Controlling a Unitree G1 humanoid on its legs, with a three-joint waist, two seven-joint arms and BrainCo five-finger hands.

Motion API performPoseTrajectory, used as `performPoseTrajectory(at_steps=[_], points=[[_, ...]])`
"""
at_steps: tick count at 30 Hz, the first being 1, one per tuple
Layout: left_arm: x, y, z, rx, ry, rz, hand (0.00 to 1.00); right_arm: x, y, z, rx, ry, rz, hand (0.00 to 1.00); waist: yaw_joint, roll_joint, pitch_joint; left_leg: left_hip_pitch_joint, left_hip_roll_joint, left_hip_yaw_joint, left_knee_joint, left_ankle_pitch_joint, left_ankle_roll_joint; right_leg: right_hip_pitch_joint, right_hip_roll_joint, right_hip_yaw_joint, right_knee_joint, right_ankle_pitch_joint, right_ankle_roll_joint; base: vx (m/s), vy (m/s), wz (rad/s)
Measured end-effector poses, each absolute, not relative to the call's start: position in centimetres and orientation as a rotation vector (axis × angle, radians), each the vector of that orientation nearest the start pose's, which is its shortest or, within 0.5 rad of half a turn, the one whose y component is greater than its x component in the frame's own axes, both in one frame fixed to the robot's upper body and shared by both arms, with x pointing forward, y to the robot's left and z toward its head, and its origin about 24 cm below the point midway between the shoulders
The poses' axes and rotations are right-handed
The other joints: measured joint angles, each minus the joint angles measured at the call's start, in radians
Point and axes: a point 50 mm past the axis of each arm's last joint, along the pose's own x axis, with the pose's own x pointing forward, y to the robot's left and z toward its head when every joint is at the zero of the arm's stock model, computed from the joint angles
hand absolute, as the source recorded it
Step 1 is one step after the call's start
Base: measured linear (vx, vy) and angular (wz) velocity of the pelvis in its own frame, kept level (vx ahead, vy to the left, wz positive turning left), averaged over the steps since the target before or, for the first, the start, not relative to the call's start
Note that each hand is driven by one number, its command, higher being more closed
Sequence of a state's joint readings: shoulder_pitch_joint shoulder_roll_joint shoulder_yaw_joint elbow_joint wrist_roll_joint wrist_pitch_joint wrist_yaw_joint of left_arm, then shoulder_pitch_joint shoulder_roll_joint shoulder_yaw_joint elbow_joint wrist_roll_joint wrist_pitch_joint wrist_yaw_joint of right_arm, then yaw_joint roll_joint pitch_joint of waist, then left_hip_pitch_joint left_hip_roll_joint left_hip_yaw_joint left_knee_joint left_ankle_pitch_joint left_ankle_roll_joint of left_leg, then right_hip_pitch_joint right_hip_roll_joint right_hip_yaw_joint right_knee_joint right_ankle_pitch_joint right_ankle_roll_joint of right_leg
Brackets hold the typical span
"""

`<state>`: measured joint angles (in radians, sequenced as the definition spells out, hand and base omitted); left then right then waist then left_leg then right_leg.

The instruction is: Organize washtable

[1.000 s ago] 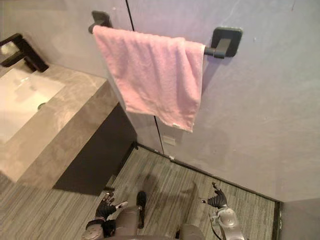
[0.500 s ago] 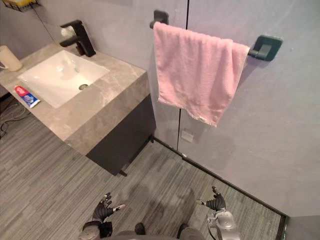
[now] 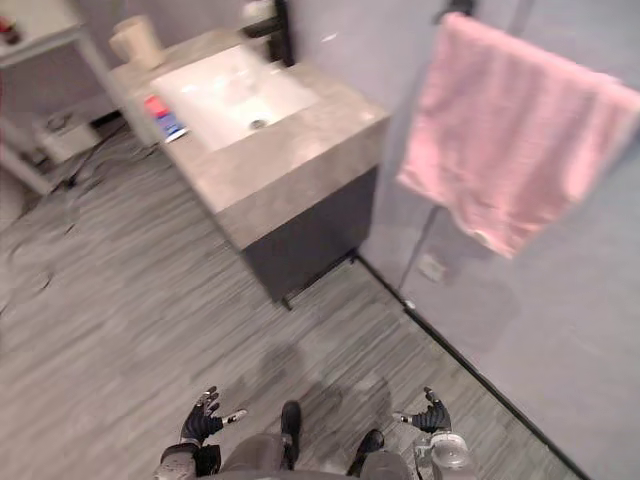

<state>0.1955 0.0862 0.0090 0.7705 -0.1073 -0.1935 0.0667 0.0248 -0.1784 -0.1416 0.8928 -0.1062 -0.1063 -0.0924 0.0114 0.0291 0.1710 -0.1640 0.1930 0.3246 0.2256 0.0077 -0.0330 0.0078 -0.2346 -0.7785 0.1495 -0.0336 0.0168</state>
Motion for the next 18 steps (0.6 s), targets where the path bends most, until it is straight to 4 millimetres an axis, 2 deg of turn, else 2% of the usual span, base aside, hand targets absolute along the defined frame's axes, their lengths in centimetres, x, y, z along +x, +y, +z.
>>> performPoseTrajectory(at_steps=[3,4,5,6,8,9,10,11,12,13,14,15,16,17,18], points=[[12.9,19.0,-12.5,-0.003,0.72,0.193,0.0,15.7,-25.4,-11.6,-0.276,0.779,-0.264,0.0,0.0,0.02,-0.009,0.037,0.083,0.142,-0.022,0.001,0.0,0.02,-0.048,-0.095,0.006,0.03,0.05,-0.03,0.332,1.24],[13.6,19.0,-12.2,-0.001,0.699,0.188,0.0,15.5,-25.6,-11.7,-0.273,0.786,-0.278,0.0,-0.001,0.033,-0.011,0.042,0.075,0.146,-0.058,-0.008,-0.054,0.037,-0.071,-0.138,0.004,0.044,0.072,-0.03,0.402,1.15],[14.1,19.5,-11.8,0.011,0.681,0.192,0.0,15.4,-25.1,-11.9,-0.253,0.794,-0.278,0.0,0.011,0.0,-0.005,0.03,0.029,0.137,-0.047,-0.018,-0.031,0.047,-0.106,-0.15,-0.014,0.073,0.083,-0.02,0.401,1.05],[14.0,19.9,-11.8,0.021,0.682,0.195,0.0,15.5,-24.4,-12.0,-0.236,0.793,-0.265,0.0,0.014,-0.012,-0.003,0.012,0.012,0.117,-0.015,-0.031,-0.014,0.057,-0.121,-0.158,-0.024,0.087,0.096,-0.02,0.384,0.82],[13.4,20.4,-12.0,0.036,0.701,0.199,0.0,15.3,-22.9,-12.6,-0.204,0.808,-0.233,0.0,0.023,-0.016,-0.002,-0.072,-0.001,0.06,0.186,-0.173,0.021,0.095,-0.161,-0.165,-0.012,0.108,0.131,-0.01,0.39,0.65],[13.2,20.4,-12.0,0.033,0.707,0.2,0.0,15.2,-22.9,-12.6,-0.206,0.813,-0.227,0.0,0.034,-0.009,-0.002,-0.086,0.0,0.055,0.236,-0.21,0.032,0.097,-0.179,-0.163,0.011,0.106,0.134,0.02,0.448,0.28],[12.6,20.3,-12.2,0.032,0.721,0.194,0.0,15.2,-22.8,-12.7,-0.207,0.817,-0.218,0.0,0.047,-0.003,-0.002,-0.112,-0.019,0.041,0.305,-0.267,0.047,0.091,-0.226,-0.148,0.075,0.093,0.123,0.04,0.482,0.18],[12.2,20.2,-12.3,0.029,0.728,0.186,0.0,15.2,-22.7,-12.7,-0.206,0.819,-0.209,0.0,0.058,-0.005,0.0,-0.12,-0.046,0.034,0.321,-0.293,0.065,0.064,-0.265,-0.099,0.144,0.033,0.03,0.04,0.554,0.49],[12.0,20.3,-12.2,0.029,0.731,0.183,0.0,15.2,-22.6,-12.7,-0.203,0.818,-0.196,0.0,0.053,-0.011,0.003,-0.118,-0.091,0.009,0.316,-0.307,0.09,-0.008,-0.262,0.08,0.218,-0.105,-0.092,0.04,0.414,0.72],[12.1,20.4,-12.1,0.034,0.721,0.183,0.0,15.1,-22.5,-12.7,-0.207,0.82,-0.188,0.0,0.043,-0.018,0.007,-0.118,-0.122,-0.016,0.314,-0.309,0.103,-0.037,-0.24,0.192,0.244,-0.175,-0.112,0.11,0.319,1.44],[12.4,20.8,-11.6,0.049,0.698,0.18,0.0,14.3,-22.3,-13.0,-0.203,0.838,-0.181,0.0,0.015,-0.044,0.021,-0.115,-0.188,-0.071,0.316,-0.316,0.138,-0.068,-0.199,0.389,0.304,-0.275,-0.116,0.2,0.214,1.71],[12.7,21.1,-11.3,0.06,0.684,0.175,0.0,13.7,-22.2,-13.3,-0.186,0.861,-0.187,0.0,0.004,-0.072,0.04,-0.095,-0.233,-0.108,0.321,-0.33,0.169,-0.109,-0.165,0.489,0.421,-0.32,-0.074,0.22,0.18,1.55],[12.8,21.1,-11.3,0.059,0.682,0.179,0.0,13.7,-22.0,-13.4,-0.183,0.866,-0.185,0.0,0.006,-0.074,0.045,-0.085,-0.244,-0.122,0.323,-0.337,0.179,-0.138,-0.14,0.51,0.478,-0.333,-0.053,0.24,0.124,1.04],[12.3,21.3,-11.4,0.062,0.699,0.181,0.0,13.6,-21.9,-13.4,-0.177,0.867,-0.181,0.0,0.003,-0.068,0.051,-0.058,-0.248,-0.15,0.319,-0.347,0.193,-0.188,-0.078,0.502,0.552,-0.353,-0.036,0.32,0.136,0.6],[12.0,21.3,-11.5,0.064,0.71,0.183,0.0,13.7,-21.8,-13.4,-0.164,0.861,-0.186,0.0,0.005,-0.066,0.052,-0.024,-0.249,-0.166,0.3,-0.358,0.185,-0.237,-0.022,0.479,0.556,-0.351,-0.023,0.27,0.114,0.55]])
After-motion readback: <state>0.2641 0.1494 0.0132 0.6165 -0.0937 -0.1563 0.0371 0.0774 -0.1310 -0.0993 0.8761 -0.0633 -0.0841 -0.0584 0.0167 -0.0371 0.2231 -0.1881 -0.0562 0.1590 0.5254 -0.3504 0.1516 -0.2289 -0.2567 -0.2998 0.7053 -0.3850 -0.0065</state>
